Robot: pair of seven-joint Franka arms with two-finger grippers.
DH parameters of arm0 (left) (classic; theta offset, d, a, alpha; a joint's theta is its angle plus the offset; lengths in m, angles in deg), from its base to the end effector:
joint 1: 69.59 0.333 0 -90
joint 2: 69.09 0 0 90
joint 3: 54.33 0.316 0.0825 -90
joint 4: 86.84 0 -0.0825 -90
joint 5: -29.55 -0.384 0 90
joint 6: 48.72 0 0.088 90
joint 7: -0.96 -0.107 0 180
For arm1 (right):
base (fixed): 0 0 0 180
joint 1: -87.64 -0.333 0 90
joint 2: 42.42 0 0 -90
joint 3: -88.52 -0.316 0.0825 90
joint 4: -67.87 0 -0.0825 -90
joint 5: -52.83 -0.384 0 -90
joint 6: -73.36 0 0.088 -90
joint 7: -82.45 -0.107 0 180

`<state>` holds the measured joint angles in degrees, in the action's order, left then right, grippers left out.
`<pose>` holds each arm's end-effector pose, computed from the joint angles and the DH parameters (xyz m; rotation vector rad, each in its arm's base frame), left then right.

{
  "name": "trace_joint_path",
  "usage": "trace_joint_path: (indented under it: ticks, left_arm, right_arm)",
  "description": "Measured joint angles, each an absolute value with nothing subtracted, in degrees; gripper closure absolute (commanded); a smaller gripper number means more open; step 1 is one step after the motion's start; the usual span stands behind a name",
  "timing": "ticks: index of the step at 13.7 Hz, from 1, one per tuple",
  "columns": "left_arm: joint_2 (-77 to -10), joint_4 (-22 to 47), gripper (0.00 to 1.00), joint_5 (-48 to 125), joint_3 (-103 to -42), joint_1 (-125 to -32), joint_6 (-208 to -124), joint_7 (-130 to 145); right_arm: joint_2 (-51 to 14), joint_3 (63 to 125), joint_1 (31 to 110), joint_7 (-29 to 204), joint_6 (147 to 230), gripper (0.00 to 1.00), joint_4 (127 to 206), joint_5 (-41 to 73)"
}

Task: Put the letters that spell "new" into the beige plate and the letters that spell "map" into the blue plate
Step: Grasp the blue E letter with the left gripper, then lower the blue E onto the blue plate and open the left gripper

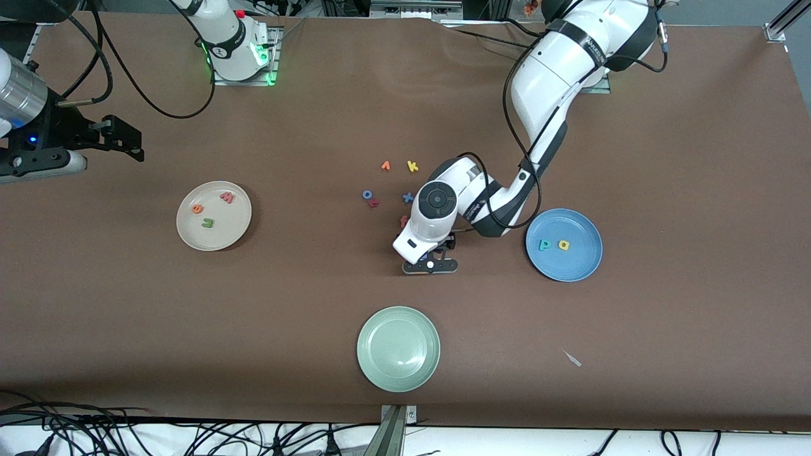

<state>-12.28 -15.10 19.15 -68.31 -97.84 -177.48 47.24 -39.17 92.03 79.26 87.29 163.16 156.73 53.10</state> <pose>0.5917 -0.4656 0.1687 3.0749 0.1065 -0.0282 0.5685 0.0489 0.6017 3.1215 0.2653 -0.0630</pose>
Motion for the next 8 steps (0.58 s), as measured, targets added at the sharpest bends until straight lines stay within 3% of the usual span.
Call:
trace_joint_path:
  ticks: [1, 2, 3, 8]
  left_arm:
    - [-12.3, -15.3, 0.67, 19.1, -68.2, -97.8, -177.5, 47.2]
    - [-12.3, -15.6, 0.81, 19.1, -68.1, -97.8, -177.4, 47.2]
    - [-12.3, -15.8, 0.85, 19.1, -67.9, -97.8, -177.4, 47.2]
    - [-12.4, -16.5, 0.92, 19.1, -67.5, -97.6, -177.2, 47.3]
  right_arm:
    - [-39.2, 92.0, 79.3, 87.3, 163.2, 0.0, 156.7, 53.1]
    - [-39.1, 92.1, 79.3, 87.3, 163.2, 0.0, 156.7, 53.1]
    - [-39.1, 92.1, 79.3, 87.3, 163.1, 0.0, 156.7, 53.1]
    - [-38.6, 92.3, 79.4, 90.2, 163.1, 0.0, 156.7, 53.1]
